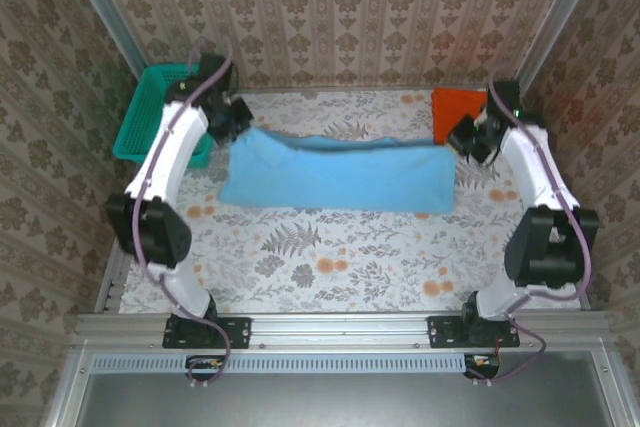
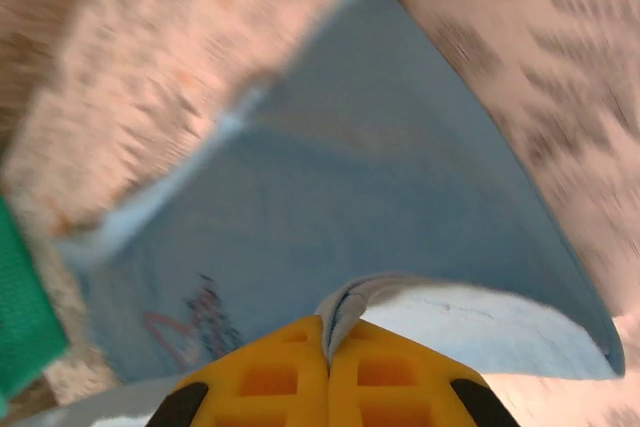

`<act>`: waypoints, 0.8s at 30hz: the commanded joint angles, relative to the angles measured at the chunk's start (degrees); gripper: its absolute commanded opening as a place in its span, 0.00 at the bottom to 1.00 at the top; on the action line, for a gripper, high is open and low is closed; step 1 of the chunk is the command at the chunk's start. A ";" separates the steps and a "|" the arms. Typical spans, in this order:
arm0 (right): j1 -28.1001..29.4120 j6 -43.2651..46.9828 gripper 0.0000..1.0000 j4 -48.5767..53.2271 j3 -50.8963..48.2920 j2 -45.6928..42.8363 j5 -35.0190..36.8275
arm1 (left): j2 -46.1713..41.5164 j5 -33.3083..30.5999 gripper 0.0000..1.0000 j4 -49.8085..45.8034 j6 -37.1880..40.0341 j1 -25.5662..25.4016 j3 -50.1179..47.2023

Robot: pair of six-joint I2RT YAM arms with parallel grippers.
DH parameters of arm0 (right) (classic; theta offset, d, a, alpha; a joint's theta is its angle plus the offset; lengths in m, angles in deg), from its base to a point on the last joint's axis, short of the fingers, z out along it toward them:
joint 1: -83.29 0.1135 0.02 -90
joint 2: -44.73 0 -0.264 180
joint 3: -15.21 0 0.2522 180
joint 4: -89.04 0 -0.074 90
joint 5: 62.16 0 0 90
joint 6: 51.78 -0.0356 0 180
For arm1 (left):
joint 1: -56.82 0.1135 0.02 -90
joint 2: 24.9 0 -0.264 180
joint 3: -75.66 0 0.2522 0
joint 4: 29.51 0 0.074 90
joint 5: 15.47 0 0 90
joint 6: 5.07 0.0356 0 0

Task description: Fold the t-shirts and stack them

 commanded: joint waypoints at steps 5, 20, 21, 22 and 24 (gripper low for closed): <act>0.41 2.33 0.00 2.42 37.85 2.83 -5.08 | 7.61 -1.17 0.00 2.13 17.31 -0.79 51.98; 4.19 12.26 0.00 -5.59 -17.26 -25.39 -5.29 | -39.03 -2.36 0.00 18.75 17.64 -1.21 -32.73; 4.10 12.09 0.00 -5.33 -20.57 -26.23 -5.21 | -41.63 -1.85 0.00 18.00 16.19 -1.29 -37.93; 4.10 11.80 0.00 -5.78 -23.99 -27.07 -5.73 | -43.81 -0.49 0.00 16.88 13.72 -1.37 -42.42; 3.76 10.47 0.00 -7.05 -30.18 -28.69 -6.19 | -47.58 -0.64 0.00 13.79 9.48 -2.36 -49.52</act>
